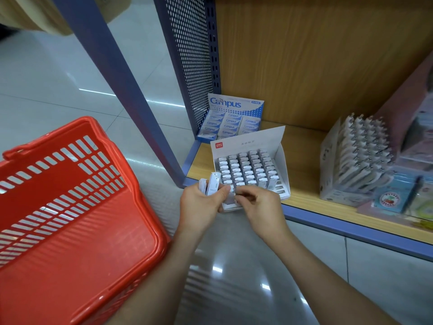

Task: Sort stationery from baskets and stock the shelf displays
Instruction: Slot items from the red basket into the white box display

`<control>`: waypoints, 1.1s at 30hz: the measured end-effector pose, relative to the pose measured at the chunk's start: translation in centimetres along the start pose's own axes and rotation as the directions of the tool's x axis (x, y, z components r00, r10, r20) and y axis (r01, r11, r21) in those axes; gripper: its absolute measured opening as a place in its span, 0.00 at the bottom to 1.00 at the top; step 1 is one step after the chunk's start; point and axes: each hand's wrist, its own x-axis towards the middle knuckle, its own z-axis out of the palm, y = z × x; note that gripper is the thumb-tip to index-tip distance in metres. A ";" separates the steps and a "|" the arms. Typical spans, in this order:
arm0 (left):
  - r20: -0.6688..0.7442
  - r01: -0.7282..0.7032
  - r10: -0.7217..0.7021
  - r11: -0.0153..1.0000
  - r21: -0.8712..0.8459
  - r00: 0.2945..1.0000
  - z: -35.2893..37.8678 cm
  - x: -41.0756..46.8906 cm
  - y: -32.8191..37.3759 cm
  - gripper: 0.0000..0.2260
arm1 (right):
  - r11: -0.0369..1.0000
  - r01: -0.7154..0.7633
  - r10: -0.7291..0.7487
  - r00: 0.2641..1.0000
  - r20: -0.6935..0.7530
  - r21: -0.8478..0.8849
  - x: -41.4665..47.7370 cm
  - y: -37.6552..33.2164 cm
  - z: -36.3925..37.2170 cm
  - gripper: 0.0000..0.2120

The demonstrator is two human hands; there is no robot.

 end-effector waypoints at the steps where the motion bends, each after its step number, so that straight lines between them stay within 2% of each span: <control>1: -0.013 -0.013 0.014 0.999 0.050 1.000 -0.1 0.1 -0.2 0.07 | 0.988 -0.132 0.135 0.990 -0.033 0.081 -0.2 0.4 -0.1 0.06; 4: -0.016 -0.034 0.037 0.991 0.132 0.999 -0.2 0.3 -0.5 0.07 | 0.823 -0.451 0.479 0.878 0.006 0.344 -1.1 1.7 -0.4 0.09; 6: 0.017 -0.029 0.027 0.993 0.117 0.999 0.0 0.6 -0.5 0.08 | 0.734 -0.543 0.564 0.822 0.079 0.409 -1.6 1.7 -0.1 0.07; 9: 0.043 0.004 -0.007 0.997 0.078 0.999 0.2 0.9 -0.6 0.09 | 0.706 -0.551 0.557 0.820 0.132 0.445 -1.8 1.3 0.5 0.08; 13: 0.007 -0.016 0.015 0.988 0.153 1.000 0.6 1.4 -1.0 0.10 | 0.686 -0.555 0.590 0.803 0.087 0.470 -1.3 1.4 0.2 0.06; 16: -0.008 -0.055 0.058 0.977 0.208 0.998 0.8 1.5 -0.7 0.11 | 0.661 -0.562 0.594 0.797 0.111 0.497 -0.6 1.0 -0.3 0.04; 19: -0.002 -0.104 0.106 0.982 0.156 0.994 0.9 0.6 0.0 0.11 | 0.739 -0.528 0.546 0.833 0.086 0.419 -0.1 -0.4 -1.7 0.06; 21: 0.071 -0.096 0.091 0.993 0.062 0.993 0.8 0.1 0.2 0.12 | 0.756 -0.464 0.477 0.873 0.098 0.462 0.0 -2.0 -2.9 0.04; 22: 0.130 -0.091 0.083 0.994 0.056 0.988 0.9 -0.2 0.2 0.13 | 0.742 -0.439 0.425 0.892 0.150 0.507 0.0 -3.0 -3.4 0.02; 24: 0.266 -0.106 0.075 0.989 0.105 0.961 1.1 -0.5 0.4 0.14 | 0.756 -0.398 0.304 0.917 0.259 0.519 0.0 -4.6 -3.9 0.02; 26: 0.351 -0.124 0.071 0.983 0.132 0.934 1.3 -0.6 0.4 0.18 | 0.783 -0.364 0.242 0.926 0.291 0.504 -0.1 -5.4 -3.8 0.06; 30: 0.474 -0.120 0.065 0.989 0.087 0.878 0.8 -1.0 0.8 0.23 | 0.709 -0.409 0.304 0.912 0.275 0.574 -0.1 -5.0 -4.5 0.11; 31: 0.502 -0.115 0.072 0.992 0.055 0.862 0.7 -1.0 0.7 0.22 | 0.670 -0.433 0.322 0.901 0.289 0.603 -0.1 -4.8 -4.7 0.15; 33: 0.505 -0.061 0.072 0.997 -0.038 0.860 0.5 -1.6 1.5 0.12 | 0.572 -0.460 0.340 0.887 0.313 0.679 -0.1 -4.3 -5.0 0.21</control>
